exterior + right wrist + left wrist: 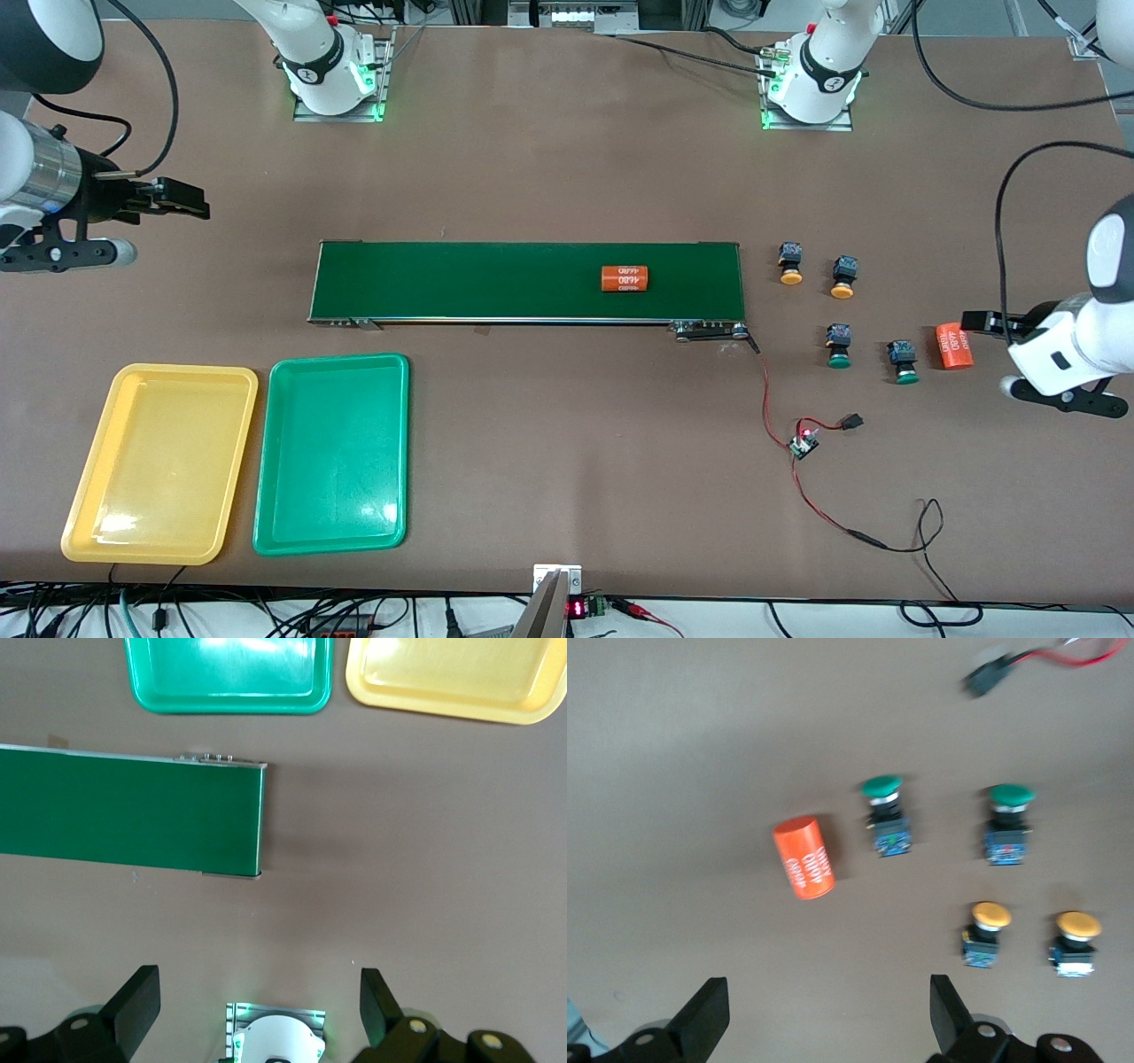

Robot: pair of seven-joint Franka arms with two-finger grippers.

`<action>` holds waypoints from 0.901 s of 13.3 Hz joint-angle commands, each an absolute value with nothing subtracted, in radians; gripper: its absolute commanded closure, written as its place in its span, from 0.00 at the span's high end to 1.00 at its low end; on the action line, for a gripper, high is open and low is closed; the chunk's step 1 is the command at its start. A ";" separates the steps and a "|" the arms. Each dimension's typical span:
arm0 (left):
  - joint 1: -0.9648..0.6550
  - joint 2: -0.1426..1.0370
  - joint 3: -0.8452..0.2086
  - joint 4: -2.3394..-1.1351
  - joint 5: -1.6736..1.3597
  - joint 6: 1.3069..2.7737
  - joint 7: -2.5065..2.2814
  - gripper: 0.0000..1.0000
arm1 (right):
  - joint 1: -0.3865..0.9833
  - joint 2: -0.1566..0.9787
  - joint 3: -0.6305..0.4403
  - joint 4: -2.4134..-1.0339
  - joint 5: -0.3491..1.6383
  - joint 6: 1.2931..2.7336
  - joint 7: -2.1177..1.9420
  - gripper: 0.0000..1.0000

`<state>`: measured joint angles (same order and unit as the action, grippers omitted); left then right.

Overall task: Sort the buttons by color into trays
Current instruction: 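Grasp the second orange cylinder with the left gripper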

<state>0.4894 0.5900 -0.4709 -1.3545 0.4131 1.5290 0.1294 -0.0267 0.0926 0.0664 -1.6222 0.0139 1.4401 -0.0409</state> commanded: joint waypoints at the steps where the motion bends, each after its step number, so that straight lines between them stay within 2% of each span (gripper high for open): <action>1: 0.534 0.592 -0.462 -1.492 0.429 1.598 0.016 1.00 | -0.009 -0.067 0.069 -1.848 0.026 1.556 -0.045 1.00; 3: 0.595 0.566 -0.463 -1.622 0.430 1.737 -0.060 1.00 | -0.002 -0.158 0.069 -1.989 0.026 1.643 -0.040 1.00; 5: 0.684 0.565 -0.468 -1.721 0.430 1.883 -0.060 1.00 | 0.026 -0.204 0.071 -2.066 0.028 1.684 -0.026 1.00; 7: 0.696 0.554 -0.468 -1.807 0.430 2.029 -0.063 1.00 | 0.051 -0.241 0.071 -2.130 0.064 1.742 -0.009 1.00; 9: 0.698 0.584 -0.465 -1.818 0.430 2.141 -0.051 1.00 | 0.058 -0.256 0.074 -2.163 0.095 1.772 0.037 1.00; 11: 0.698 0.618 -0.462 -1.818 0.430 2.184 -0.048 1.00 | 0.107 -0.253 0.078 -2.164 0.095 1.796 0.072 1.00; 12: 0.701 0.629 -0.460 -1.818 0.431 2.200 -0.046 0.97 | 0.135 -0.249 0.083 -2.164 0.094 1.807 0.127 1.00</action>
